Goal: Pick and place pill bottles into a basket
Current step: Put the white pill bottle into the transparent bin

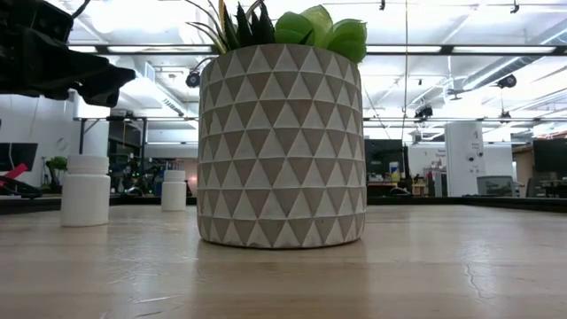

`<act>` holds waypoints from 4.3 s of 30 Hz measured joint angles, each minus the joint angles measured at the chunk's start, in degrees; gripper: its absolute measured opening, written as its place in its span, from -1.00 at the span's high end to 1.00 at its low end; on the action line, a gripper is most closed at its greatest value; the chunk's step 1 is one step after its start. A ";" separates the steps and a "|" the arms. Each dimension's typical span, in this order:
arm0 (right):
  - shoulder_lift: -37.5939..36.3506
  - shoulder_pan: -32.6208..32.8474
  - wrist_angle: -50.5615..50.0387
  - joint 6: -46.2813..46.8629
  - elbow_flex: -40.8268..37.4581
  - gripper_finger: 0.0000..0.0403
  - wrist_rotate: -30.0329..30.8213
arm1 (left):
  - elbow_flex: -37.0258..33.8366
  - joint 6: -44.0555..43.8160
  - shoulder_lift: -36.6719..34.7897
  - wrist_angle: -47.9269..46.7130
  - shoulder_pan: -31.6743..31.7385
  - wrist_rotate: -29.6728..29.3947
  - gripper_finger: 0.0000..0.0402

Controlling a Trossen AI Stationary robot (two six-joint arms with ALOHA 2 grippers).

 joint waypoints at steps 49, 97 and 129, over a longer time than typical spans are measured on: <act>-30.60 -0.02 53.86 2.00 -57.28 -0.04 3.75 | 27.51 -6.73 16.46 65.81 0.01 -12.11 -0.01; -28.10 0.00 43.28 -0.10 -74.50 -0.04 2.12 | 80.27 -17.37 47.79 -13.99 -0.05 3.64 -0.01; -28.10 -0.01 43.32 0.05 -74.50 -0.04 2.12 | 108.63 -18.95 78.32 -81.87 -13.77 13.94 -0.01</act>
